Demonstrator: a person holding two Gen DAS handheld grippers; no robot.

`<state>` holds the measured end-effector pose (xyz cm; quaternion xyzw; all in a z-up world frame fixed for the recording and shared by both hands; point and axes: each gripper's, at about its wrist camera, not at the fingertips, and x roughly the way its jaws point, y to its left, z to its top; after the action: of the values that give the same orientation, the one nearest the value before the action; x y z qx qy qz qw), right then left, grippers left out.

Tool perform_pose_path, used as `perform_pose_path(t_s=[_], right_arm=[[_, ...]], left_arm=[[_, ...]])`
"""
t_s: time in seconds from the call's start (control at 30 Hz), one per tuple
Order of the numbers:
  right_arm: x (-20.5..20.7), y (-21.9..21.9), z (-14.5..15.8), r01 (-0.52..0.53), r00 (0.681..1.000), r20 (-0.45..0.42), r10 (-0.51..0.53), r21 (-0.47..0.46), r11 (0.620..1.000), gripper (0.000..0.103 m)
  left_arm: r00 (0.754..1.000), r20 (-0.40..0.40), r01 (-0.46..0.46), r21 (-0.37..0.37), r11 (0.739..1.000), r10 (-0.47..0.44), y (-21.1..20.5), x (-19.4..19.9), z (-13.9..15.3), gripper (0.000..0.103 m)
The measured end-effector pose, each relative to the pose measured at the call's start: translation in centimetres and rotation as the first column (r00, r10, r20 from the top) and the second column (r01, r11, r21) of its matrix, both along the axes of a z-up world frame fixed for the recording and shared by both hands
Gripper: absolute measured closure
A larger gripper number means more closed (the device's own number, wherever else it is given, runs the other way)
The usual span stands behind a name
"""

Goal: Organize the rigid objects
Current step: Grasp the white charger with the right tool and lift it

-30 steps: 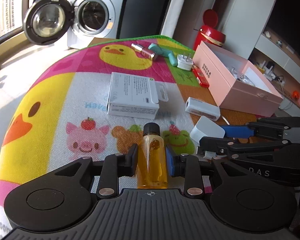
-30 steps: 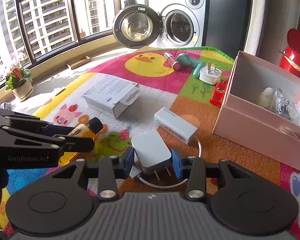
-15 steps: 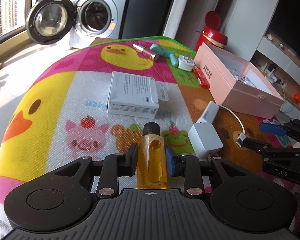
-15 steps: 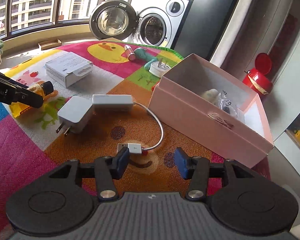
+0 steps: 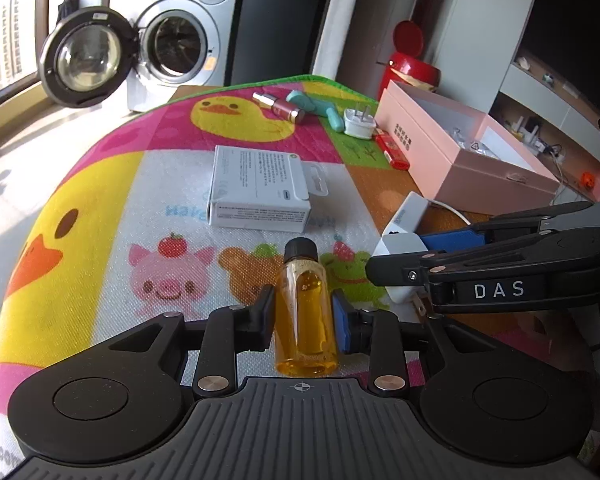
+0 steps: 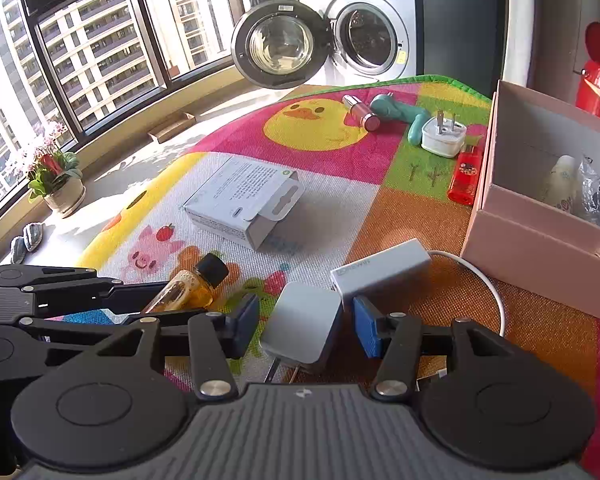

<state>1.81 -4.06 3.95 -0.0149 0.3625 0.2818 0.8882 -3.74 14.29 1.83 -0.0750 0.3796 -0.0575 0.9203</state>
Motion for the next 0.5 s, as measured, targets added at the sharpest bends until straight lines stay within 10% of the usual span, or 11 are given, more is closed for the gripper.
perform_pose_path(t_s=[0.2,0.5], right_arm=[[-2.6,-1.4,0.0,-0.021,0.999,0.028,0.023,-0.078,0.997,0.071],[-7.4,-11.8,2.3,0.166,0.985,0.062,-0.162,-0.059,0.984,0.071]], left_arm=[[1.0,0.021,-0.011,-0.034,0.999,0.012,-0.5,-0.3,0.0,0.07],[0.951,0.02,0.308,-0.108,0.945,-0.308,-6.6,-1.7,0.6,0.071]])
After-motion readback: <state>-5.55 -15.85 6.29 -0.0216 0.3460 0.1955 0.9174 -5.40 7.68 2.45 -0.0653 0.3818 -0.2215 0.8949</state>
